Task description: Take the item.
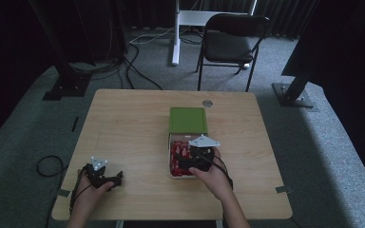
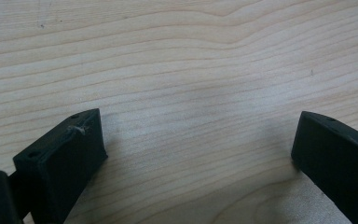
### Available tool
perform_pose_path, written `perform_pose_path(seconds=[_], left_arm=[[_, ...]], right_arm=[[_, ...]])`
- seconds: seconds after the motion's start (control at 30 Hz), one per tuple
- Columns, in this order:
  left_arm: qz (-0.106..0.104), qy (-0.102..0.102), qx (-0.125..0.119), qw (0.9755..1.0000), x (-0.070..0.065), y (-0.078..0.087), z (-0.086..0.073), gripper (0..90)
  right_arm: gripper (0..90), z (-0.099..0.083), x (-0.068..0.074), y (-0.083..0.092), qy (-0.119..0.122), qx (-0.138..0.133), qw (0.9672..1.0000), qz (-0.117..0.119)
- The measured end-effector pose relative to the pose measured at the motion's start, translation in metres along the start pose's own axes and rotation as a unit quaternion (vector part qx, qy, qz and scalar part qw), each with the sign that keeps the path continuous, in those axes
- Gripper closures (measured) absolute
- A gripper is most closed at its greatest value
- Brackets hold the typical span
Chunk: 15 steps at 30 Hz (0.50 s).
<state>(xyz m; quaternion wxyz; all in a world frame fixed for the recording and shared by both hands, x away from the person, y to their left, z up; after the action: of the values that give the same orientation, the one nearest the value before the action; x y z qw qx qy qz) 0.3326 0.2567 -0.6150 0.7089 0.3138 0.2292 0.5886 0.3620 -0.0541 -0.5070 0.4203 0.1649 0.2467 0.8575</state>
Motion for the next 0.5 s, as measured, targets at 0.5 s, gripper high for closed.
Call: perform_pose_path(seconds=[0.5], left_arm=[[0.0, 0.002, -0.001, 1.0, -0.0001, -0.0002, 0.0002, 3.1]], right_arm=[[41.3, -0.0101, 0.0038, -0.0088, 0.02, 0.008, 0.9998, 0.005]])
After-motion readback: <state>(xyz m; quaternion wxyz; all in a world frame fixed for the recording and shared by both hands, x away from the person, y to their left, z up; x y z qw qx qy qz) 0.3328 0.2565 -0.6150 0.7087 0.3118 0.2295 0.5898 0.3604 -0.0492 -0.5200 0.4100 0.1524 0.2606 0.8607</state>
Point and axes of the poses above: each handheld gripper's, and its own axes: y roughly backward along the jaws, z roughly out of its top, x roughly to its left, the point moved 7 cm from there along -y, roughly forward along the jaws, and after that the axes turned 2 degrees about z, right-handed, at the moved point
